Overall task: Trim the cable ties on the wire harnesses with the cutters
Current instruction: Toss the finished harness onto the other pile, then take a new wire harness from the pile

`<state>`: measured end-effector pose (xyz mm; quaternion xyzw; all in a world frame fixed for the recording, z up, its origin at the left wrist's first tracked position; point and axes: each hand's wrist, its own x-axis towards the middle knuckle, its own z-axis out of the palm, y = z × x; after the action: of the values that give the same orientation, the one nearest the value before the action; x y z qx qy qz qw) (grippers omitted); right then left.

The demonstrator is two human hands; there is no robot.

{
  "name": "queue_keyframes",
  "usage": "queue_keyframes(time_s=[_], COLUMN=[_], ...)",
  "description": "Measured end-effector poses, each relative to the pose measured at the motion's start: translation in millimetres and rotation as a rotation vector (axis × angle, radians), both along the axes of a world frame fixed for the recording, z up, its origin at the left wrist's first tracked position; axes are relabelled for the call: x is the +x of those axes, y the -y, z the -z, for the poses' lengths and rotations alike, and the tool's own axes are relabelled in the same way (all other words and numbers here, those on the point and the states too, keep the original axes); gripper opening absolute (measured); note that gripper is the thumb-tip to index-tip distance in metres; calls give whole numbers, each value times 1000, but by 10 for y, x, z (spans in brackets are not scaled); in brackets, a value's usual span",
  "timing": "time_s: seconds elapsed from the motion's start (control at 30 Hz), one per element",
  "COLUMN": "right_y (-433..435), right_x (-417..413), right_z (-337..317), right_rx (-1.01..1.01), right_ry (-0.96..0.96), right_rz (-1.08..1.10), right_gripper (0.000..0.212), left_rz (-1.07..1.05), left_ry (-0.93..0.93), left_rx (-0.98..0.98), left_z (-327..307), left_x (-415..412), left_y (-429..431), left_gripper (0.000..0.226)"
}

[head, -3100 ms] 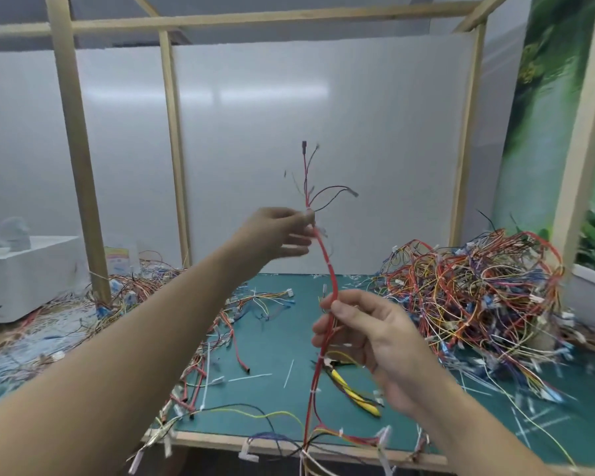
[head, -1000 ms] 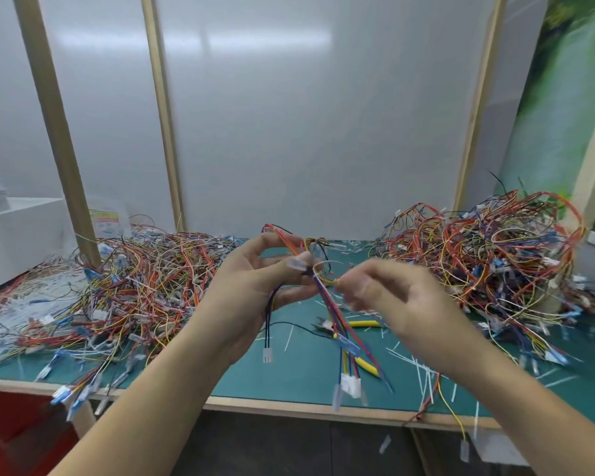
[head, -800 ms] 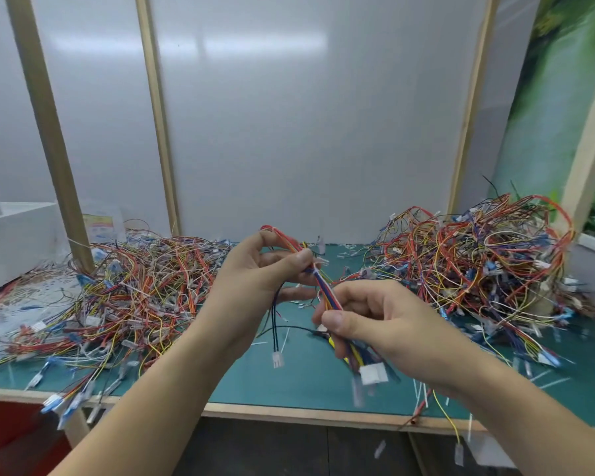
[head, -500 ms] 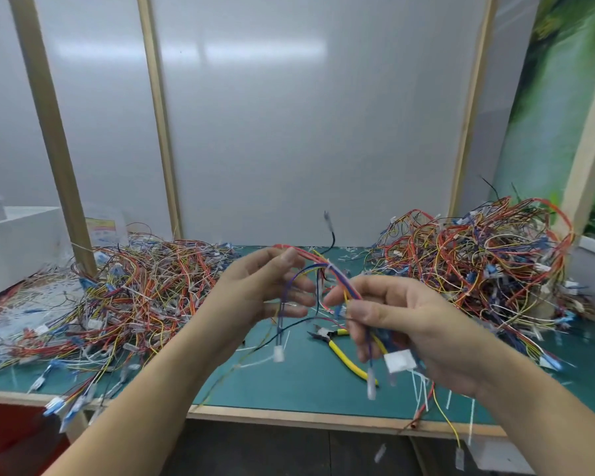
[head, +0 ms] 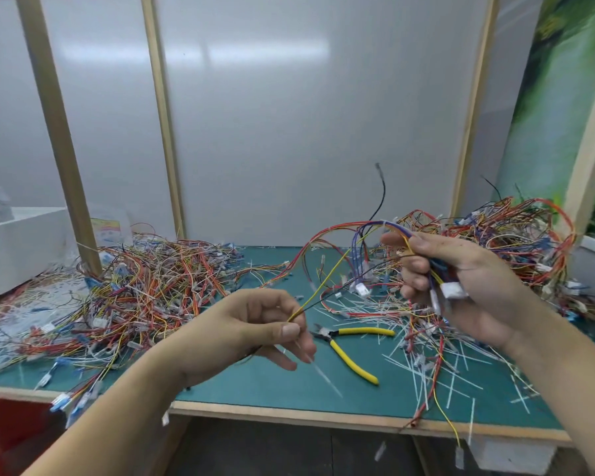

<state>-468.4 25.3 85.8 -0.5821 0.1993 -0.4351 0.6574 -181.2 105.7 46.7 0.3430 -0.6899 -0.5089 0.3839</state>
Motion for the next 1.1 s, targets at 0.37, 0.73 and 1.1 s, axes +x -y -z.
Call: queue_keyframes(time_s=[0.37,0.73,1.1], right_y=[179,837,717], right_x=[-96,550,949], right_z=[55,480,963], right_rx=[-48,-681,-743], right_ry=[-110,-975,-739], right_rz=[137,572,343], right_gripper=[28,18,14], left_rz=[154,-391,-412], left_ry=[-203,-76,-235], left_rx=[89,86,148], left_z=[-81,223,539], left_x=[-199,-74,-21], left_y=[-51,548,1141], left_gripper=[29,17,11])
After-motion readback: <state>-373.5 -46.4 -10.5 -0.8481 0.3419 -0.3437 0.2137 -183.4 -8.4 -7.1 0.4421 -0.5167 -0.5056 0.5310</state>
